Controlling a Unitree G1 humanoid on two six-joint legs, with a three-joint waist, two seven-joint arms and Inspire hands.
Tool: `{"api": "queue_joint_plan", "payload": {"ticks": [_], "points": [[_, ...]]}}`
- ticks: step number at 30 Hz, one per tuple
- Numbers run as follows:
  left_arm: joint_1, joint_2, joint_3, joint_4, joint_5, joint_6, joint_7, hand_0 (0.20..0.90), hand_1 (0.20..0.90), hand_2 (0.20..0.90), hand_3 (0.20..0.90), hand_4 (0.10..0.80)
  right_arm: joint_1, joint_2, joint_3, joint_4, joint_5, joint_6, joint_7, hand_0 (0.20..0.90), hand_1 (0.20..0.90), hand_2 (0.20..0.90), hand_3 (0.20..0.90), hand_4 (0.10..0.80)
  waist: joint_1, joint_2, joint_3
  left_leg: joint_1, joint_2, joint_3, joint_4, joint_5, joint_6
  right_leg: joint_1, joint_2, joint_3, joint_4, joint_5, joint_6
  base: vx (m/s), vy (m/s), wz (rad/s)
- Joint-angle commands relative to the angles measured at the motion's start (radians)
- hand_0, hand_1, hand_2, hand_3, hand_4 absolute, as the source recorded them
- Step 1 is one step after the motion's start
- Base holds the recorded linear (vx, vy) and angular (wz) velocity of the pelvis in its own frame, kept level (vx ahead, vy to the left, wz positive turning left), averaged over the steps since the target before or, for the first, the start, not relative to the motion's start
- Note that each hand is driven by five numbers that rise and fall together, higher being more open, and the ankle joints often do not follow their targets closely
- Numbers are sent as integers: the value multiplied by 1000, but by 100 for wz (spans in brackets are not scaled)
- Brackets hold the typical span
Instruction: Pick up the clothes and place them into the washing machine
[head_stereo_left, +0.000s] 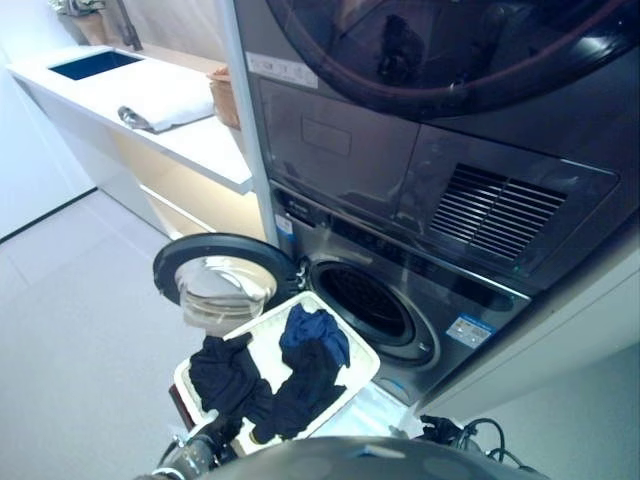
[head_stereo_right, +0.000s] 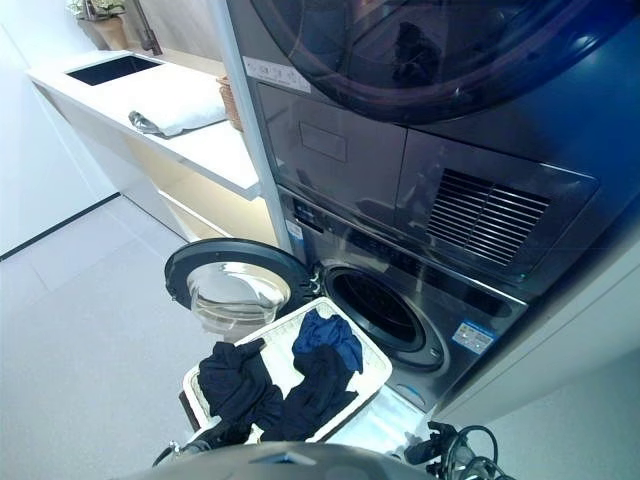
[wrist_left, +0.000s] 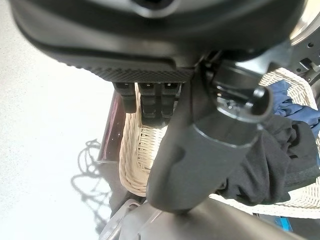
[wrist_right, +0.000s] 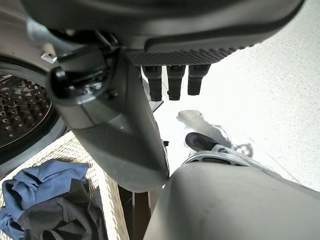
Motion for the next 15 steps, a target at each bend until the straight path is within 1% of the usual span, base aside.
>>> {"api": "queue_joint_plan", "payload": {"ticks": [1, 9, 10, 13, 15], "points": [[-47, -50, 37, 33, -14, -30, -14, 900, 900, 900, 900, 800, -2, -6, 50, 74, -32, 2, 3, 900, 900, 900, 900, 800, -12, -11, -4, -73, -36, -52, 16, 4, 11, 39, -16, -6, 80, -92, 48, -6, 2, 5], [-43, -55, 49, 51, -16, -19, 0, 900, 900, 900, 900, 800, -3, -3, 57, 55, -35, -4, -5, 900, 900, 900, 900, 800, -9, -10, -1, -69, -37, -54, 5, 8, 12, 40, -17, -5, 75, -88, 49, -1, 0, 1], [-43, -52, 42, 31, -15, -29, 3, 900, 900, 900, 900, 800, -5, -1, 90, 31, -69, -8, -10, 900, 900, 900, 900, 800, -4, -8, 3, -73, -38, -60, 3, 13, 10, 39, -17, -10, 76, -89, 48, 0, 0, 0], [-46, -47, 39, 20, -12, -36, 14, 900, 900, 900, 900, 800, -10, -1, 105, -6, -78, -19, -23, 900, 900, 900, 900, 800, -1, -9, 10, -81, -38, -70, 0, 20, 8, 36, -18, -18, 77, -89, 47, -23, -1, 9], [-46, -35, 40, 12, -4, -43, 32, 900, 900, 900, 900, 800, -24, -4, 128, -69, -77, -35, -25, 900, 900, 900, 900, 800, 11, -13, 22, -97, -41, -92, -8, 34, 2, 31, -19, -39, 75, -90, 46, -41, -16, 23]]}}
